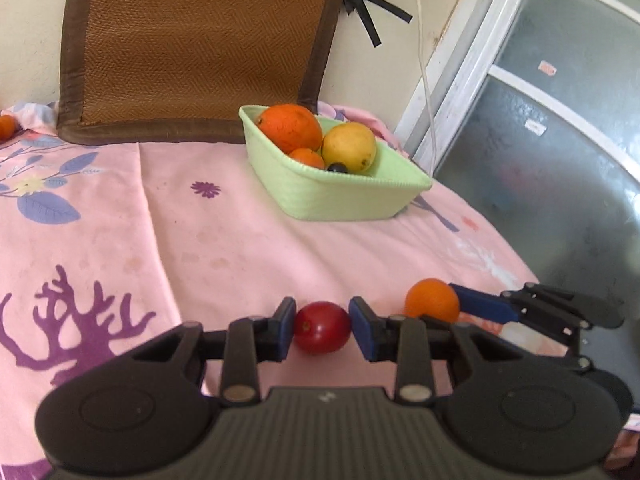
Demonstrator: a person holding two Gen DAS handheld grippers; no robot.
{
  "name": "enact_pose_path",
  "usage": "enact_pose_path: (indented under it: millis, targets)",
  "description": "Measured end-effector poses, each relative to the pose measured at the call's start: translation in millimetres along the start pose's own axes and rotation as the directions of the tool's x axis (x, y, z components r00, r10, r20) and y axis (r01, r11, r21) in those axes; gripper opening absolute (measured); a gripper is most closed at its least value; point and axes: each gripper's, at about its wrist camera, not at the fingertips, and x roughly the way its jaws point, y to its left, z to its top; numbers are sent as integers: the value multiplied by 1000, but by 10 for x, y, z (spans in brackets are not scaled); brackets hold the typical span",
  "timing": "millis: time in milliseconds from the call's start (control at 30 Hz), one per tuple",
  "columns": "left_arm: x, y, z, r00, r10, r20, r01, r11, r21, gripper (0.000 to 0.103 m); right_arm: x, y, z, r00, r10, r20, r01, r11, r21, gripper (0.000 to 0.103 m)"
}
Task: Organize fruits
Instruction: 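Carry the red tomato into the bowl with the left tool while the right tool carries the tangerine toward it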
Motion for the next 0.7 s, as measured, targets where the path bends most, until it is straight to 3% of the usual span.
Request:
enact_pose_path:
  millis: [233,400,567,700]
  targets:
    - [-37,-162,-65,997,75,19,-76,994,80,35,5,24,-61,1000,-4,16,5,1000,-27,40]
    - [-22,-187,-2,997,77,25,-79,994,82,30,2,11,-98,999,-12,29,13,1000,-19,36]
    - [-58,-222,462,994,40,102,-47,996,76,30,-37,-110,65,990,-48,133,49,999,-6,34]
    - [83,-273,895,984,49,169,-65,993,94,30,101,-300,319,975,-90,203,86,996,29,30]
